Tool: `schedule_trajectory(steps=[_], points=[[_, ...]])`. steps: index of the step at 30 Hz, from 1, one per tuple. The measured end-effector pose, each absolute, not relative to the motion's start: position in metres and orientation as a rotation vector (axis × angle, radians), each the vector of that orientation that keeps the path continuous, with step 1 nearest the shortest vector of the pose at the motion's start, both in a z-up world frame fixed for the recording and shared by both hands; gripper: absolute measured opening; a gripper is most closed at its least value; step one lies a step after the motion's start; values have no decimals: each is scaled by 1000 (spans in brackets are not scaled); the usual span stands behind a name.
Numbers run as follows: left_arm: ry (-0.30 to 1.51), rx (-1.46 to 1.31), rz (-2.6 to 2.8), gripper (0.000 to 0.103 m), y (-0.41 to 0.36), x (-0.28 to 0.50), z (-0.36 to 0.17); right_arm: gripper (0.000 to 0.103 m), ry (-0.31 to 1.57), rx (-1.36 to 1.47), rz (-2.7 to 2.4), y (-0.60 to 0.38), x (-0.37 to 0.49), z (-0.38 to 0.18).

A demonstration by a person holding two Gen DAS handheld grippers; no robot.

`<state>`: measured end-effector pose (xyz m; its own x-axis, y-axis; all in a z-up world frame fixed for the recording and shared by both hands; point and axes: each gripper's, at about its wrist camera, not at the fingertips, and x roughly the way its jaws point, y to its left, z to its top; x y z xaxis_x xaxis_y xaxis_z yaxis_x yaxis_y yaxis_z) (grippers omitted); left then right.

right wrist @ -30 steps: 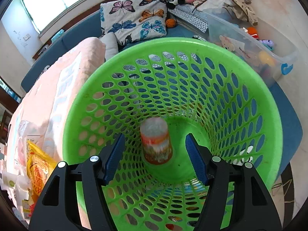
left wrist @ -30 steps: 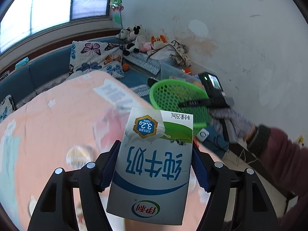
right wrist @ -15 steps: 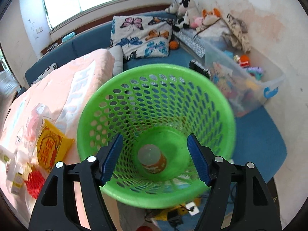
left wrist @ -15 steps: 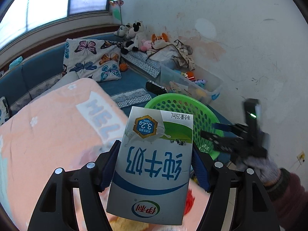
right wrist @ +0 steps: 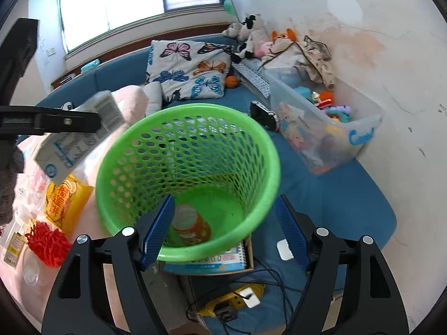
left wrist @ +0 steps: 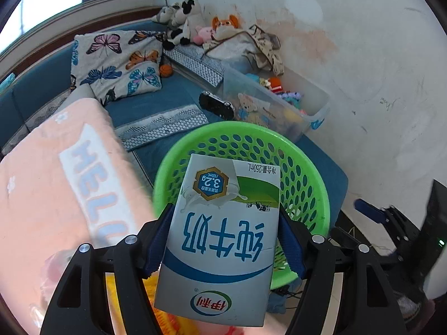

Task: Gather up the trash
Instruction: 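Carry the milk carton over the green basket and release it with the left tool, then reach the right tool to the red mesh net and grasp it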

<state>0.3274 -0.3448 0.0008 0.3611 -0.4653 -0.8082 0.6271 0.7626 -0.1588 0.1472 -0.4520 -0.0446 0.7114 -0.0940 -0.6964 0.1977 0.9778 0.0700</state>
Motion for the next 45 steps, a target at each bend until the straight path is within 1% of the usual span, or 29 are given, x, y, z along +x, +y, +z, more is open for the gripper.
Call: schedule_trajectory(steps=[5, 10, 14, 19, 24, 31, 39, 45], points=[[1029, 197, -702, 68, -364, 331, -24, 74, 769, 154, -174, -459, 141, -50], [1068, 174, -707, 69, -367, 333, -38, 74, 768, 158, -166, -456, 139, -54], [1071, 148, -729, 78, -364, 331, -37, 74, 771, 156, -160, -451, 140, -55], [1031, 130, -732, 78, -353, 325, -22, 74, 765, 149, -150, -444, 138, -51], [967, 76, -723, 78, -321, 312, 3, 74, 753, 147, -129, -432, 132, -45], [866, 63, -660, 78, -255, 284, 32, 75, 730, 157, -76, -407, 122, -34], [812, 16, -580, 77, -174, 254, 43, 75, 726, 165, 37, -363, 110, -26], [770, 19, -523, 77, -131, 228, 44, 76, 739, 164, 119, -328, 107, -28]])
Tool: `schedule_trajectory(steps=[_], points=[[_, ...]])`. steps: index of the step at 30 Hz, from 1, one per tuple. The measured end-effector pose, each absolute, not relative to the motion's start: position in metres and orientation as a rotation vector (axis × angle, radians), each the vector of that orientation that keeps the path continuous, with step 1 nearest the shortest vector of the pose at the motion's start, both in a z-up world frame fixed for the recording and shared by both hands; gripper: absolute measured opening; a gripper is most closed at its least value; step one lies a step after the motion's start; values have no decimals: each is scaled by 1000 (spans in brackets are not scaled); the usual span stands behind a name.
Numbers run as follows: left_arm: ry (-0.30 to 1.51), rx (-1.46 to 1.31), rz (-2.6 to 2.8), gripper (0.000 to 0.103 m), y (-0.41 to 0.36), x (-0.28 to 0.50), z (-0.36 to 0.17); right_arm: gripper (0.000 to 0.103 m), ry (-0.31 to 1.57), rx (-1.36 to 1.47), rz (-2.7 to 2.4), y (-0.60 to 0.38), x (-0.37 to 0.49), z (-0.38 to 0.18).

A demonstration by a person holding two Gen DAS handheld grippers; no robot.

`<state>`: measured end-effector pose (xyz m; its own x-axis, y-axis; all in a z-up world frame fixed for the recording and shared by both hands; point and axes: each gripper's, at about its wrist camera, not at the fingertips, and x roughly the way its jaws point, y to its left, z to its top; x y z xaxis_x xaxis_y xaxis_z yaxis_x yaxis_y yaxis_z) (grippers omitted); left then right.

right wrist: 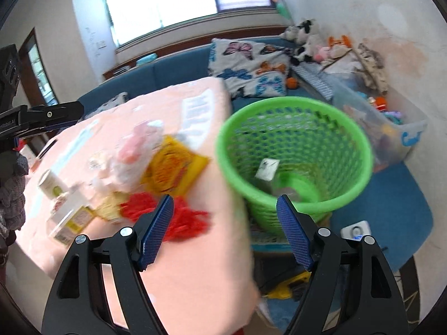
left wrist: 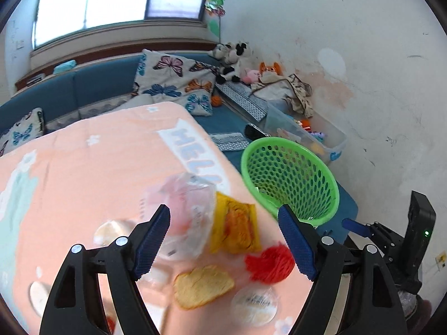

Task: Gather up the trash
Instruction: 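Reach the right tool to the red mesh net and grasp it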

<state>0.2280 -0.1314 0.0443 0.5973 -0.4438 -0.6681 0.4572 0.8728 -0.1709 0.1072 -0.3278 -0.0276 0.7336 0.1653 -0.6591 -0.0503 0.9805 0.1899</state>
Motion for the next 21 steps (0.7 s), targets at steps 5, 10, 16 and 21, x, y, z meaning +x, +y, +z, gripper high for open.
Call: schedule_trajectory(steps=[5, 10, 16, 21], points=[[738, 25, -478, 77, -102, 206, 44, 78, 752, 149, 186, -298, 110, -32], [748, -30, -449, 77, -71, 193, 39, 80, 783, 136, 228, -276, 119, -42], [765, -59, -396, 77, -40, 180, 25, 81, 839, 161, 256, -265, 133, -60], [777, -66, -387, 77, -23, 174, 15, 81, 880, 183, 257, -267, 141, -74]])
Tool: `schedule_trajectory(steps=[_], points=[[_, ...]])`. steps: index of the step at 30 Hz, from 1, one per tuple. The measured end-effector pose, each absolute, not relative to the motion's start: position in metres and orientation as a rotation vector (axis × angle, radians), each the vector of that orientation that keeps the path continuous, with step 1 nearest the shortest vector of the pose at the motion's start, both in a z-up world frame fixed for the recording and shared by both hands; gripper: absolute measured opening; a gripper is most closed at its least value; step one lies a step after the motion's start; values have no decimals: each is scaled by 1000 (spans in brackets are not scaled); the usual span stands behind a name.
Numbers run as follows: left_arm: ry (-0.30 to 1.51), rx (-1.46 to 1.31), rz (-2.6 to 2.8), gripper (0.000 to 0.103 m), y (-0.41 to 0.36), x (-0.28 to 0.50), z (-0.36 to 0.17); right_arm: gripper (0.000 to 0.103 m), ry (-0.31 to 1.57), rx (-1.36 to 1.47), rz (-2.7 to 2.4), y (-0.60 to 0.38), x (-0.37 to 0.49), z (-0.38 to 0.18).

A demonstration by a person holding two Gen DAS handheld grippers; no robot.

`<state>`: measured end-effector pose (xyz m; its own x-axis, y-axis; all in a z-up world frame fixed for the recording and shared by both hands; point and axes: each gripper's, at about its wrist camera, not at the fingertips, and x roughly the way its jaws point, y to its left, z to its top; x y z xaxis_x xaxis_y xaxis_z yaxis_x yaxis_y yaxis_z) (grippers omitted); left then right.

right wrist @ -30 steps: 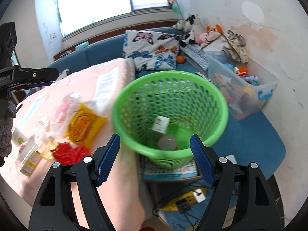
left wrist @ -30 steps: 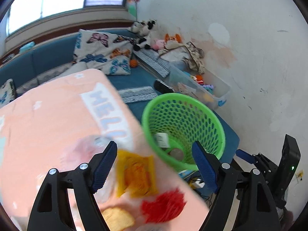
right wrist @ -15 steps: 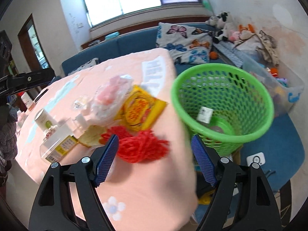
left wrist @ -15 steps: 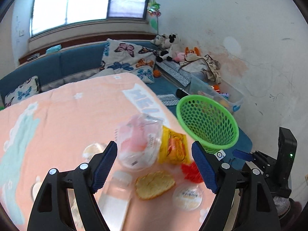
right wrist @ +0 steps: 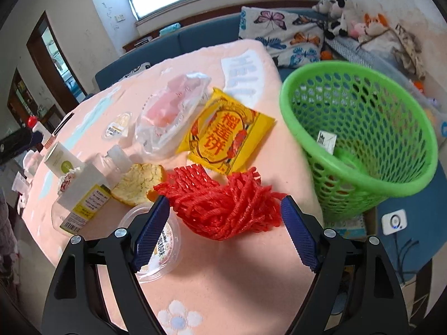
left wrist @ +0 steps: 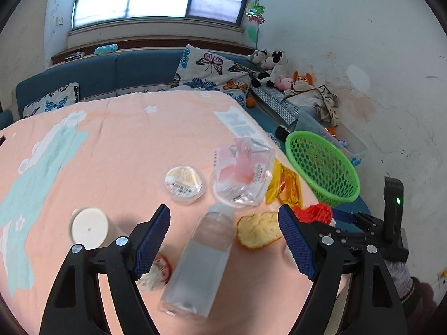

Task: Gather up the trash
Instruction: 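Reach the right tool to the red mesh net and grasp it, then drop the red mesh net into the basket with the right tool while the left tool grasps the clear bottle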

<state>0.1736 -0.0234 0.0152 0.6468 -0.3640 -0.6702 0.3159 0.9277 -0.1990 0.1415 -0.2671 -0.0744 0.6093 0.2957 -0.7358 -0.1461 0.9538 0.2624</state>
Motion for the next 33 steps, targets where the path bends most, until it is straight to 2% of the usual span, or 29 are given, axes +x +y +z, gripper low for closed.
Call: schedule_trajectory(steps=[16, 27, 33], points=[[894, 17, -428, 77, -29, 163, -36, 57, 886, 231, 247, -271, 142, -77], [915, 103, -431, 76, -40, 172, -54, 57, 818, 242, 247, -276, 128, -53], [926, 108, -428, 73, -38, 180, -57, 57, 792, 258, 233, -281, 126, -43]])
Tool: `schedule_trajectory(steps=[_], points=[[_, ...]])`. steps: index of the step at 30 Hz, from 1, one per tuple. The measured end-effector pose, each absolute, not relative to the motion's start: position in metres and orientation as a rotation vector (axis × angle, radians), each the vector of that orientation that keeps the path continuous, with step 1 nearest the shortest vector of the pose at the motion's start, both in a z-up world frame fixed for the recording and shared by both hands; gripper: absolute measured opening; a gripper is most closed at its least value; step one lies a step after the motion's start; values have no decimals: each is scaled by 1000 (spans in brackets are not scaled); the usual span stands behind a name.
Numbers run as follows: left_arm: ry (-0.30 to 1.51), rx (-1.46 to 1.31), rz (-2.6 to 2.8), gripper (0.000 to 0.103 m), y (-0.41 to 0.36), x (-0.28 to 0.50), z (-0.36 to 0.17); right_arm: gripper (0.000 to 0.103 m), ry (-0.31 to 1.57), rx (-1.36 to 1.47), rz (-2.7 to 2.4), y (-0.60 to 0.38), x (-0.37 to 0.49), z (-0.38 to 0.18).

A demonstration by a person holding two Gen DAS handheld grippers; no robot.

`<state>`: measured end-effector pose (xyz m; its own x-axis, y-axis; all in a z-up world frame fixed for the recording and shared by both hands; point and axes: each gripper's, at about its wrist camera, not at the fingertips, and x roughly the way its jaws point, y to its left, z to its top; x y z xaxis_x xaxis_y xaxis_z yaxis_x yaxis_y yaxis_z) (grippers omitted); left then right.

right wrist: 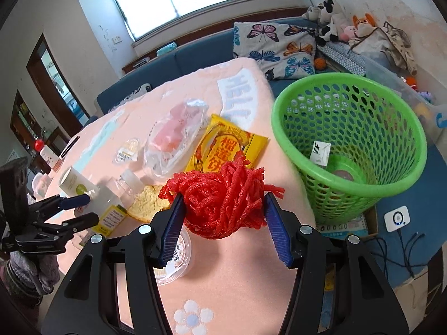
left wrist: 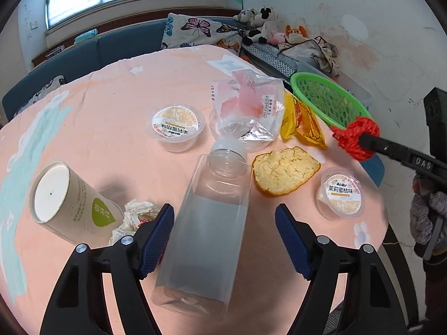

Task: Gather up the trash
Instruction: 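Drop the red mesh net into the basket with the right tool while the left tool grasps the clear bottle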

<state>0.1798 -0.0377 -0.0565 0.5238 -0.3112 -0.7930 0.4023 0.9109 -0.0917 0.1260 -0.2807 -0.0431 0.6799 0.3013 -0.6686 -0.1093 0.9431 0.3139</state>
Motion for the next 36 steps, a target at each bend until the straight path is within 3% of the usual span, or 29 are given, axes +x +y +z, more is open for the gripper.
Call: schedule_trajectory(steps=[11, 17, 36], points=[[942, 217, -442, 70, -51, 186, -67, 57, 771, 282, 200, -295, 128, -35], [933, 230, -441, 53, -53, 187, -68, 57, 746, 296, 181, -305, 132, -27], [841, 150, -457, 52, -42, 171, -26, 57, 741, 308, 74, -341, 149, -23]])
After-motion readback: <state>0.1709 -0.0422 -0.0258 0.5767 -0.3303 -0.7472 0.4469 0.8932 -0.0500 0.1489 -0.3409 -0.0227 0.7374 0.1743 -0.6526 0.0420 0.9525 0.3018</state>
